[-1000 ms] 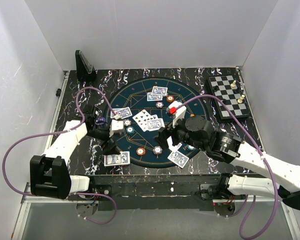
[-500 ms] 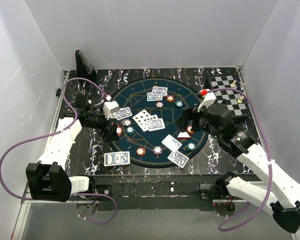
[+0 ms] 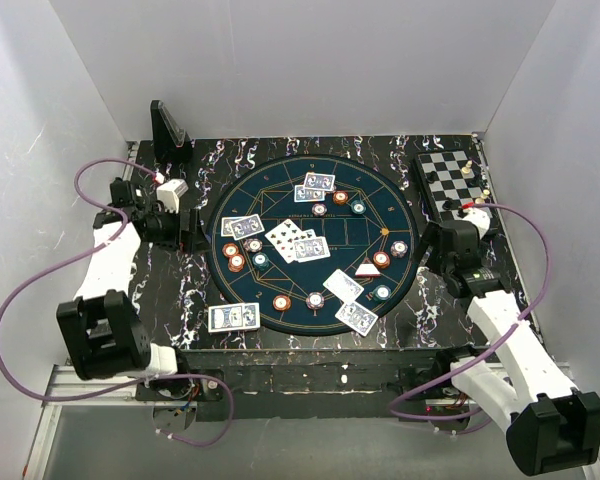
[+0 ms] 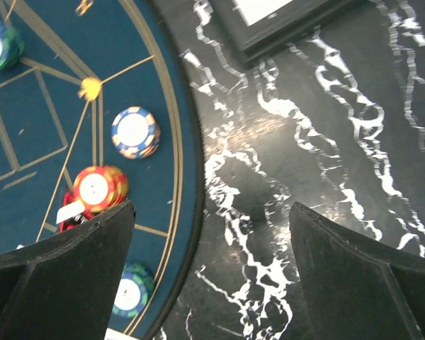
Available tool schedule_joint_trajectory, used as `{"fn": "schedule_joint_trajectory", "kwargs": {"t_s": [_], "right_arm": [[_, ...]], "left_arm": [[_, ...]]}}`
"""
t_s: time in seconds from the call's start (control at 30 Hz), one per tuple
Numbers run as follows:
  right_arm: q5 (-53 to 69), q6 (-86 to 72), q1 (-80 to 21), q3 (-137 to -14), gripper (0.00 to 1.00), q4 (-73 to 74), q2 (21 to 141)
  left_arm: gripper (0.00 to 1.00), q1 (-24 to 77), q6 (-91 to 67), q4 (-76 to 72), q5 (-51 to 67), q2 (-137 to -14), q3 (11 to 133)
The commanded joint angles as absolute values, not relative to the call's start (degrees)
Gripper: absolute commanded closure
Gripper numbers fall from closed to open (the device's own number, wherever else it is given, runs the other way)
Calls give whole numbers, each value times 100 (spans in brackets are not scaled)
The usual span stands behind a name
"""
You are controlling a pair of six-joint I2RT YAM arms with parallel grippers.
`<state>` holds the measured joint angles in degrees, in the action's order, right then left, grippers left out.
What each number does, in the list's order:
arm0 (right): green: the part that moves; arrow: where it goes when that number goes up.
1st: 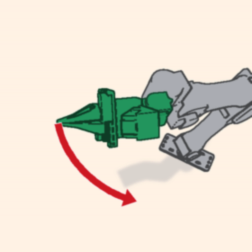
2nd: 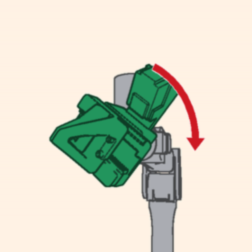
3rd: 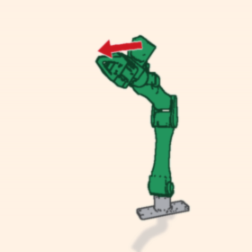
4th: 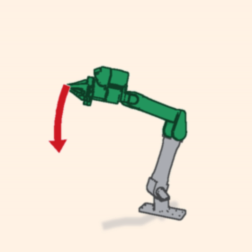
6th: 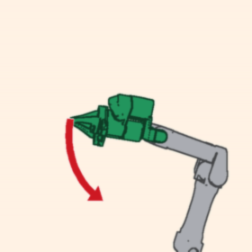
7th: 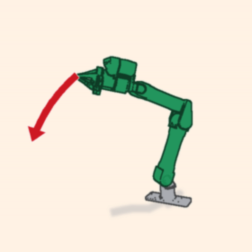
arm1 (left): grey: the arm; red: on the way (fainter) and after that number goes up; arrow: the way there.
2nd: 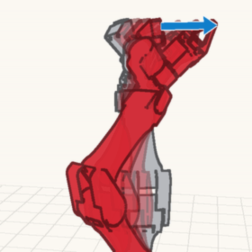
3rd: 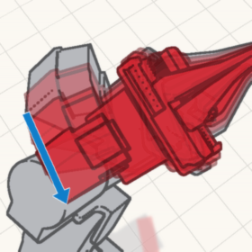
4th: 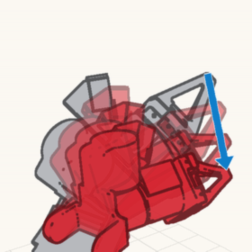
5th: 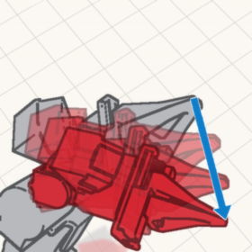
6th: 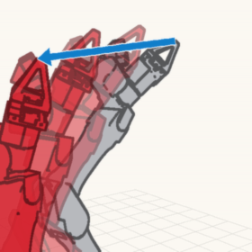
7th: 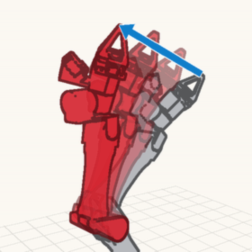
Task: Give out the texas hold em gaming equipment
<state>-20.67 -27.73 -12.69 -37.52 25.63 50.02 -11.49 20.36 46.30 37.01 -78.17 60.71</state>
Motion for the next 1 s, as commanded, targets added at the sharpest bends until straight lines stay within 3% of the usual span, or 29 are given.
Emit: {"fn": "schedule_joint_trajectory", "kwargs": {"t_s": [0.0, 0.2, 0.43, 0.87, 0.97], "right_arm": [[-3566, -3093, -1178, -3832, 2, 2328, 5123], [-3675, -2954, -766, -3613, 2, 2014, 5107], [-3773, -2075, -501, -2857, 4, 186, 5422], [-3568, -985, -501, -2426, 3, -3882, 7390], [-3498, -897, -492, -2408, 3, -4105, 7628]], "left_arm": [[2, -1423, 2119, 4800, 4359, -8182, 6293], [2, -1503, 1390, 3616, 3439, -7542, 5785], [2, -1503, 484, 1935, 2058, -7058, 4914], [2, -1503, 247, -1043, 2223, -7321, 3385], [2, -1494, 44, -1871, 2241, -7461, 3182]]}}
